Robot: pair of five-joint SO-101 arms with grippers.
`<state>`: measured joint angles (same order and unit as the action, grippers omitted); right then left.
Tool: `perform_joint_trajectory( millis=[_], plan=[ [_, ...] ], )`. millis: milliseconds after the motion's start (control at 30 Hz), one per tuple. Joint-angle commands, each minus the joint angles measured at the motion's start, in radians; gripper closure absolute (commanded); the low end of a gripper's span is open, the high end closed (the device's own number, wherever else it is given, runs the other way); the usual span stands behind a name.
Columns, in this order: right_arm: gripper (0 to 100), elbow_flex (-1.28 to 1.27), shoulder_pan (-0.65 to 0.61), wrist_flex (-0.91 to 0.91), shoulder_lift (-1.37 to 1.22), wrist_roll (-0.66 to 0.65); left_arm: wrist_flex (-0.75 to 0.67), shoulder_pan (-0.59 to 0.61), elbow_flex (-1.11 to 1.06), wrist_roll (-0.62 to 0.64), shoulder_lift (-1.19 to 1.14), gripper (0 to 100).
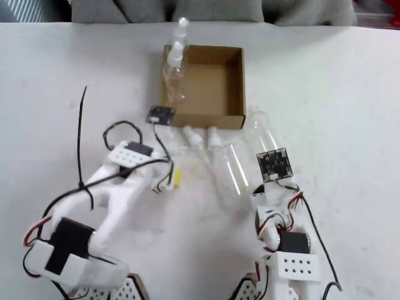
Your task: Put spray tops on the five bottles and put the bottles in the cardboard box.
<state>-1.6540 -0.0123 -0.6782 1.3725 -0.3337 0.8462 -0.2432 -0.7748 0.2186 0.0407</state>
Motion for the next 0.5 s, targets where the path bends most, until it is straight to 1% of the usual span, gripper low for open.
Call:
perform_joint_trajectory(
  millis=[0,67,267,400,467],
  plan=[
    [81.1,0.006,-0.001,0.012,0.01,-0.012,-0.038,0.001,-0.008,0.063,0.051,69],
    [81.1,0.006,-0.001,0.01,0.01,-0.012,-0.04,0.002,-0.014,0.077,0.051,68],
    [81.1,0.006,-0.001,0.01,0.01,-0.012,-0.04,0.024,-0.017,0.078,0.059,73],
    [81.1,0.006,-0.001,0.01,0.01,-0.012,-0.032,0.035,-0.017,0.083,0.061,74],
    [81.1,0.006,-0.001,0.01,0.01,-0.012,-0.032,0.035,-0.018,0.117,0.061,74]
  ],
)
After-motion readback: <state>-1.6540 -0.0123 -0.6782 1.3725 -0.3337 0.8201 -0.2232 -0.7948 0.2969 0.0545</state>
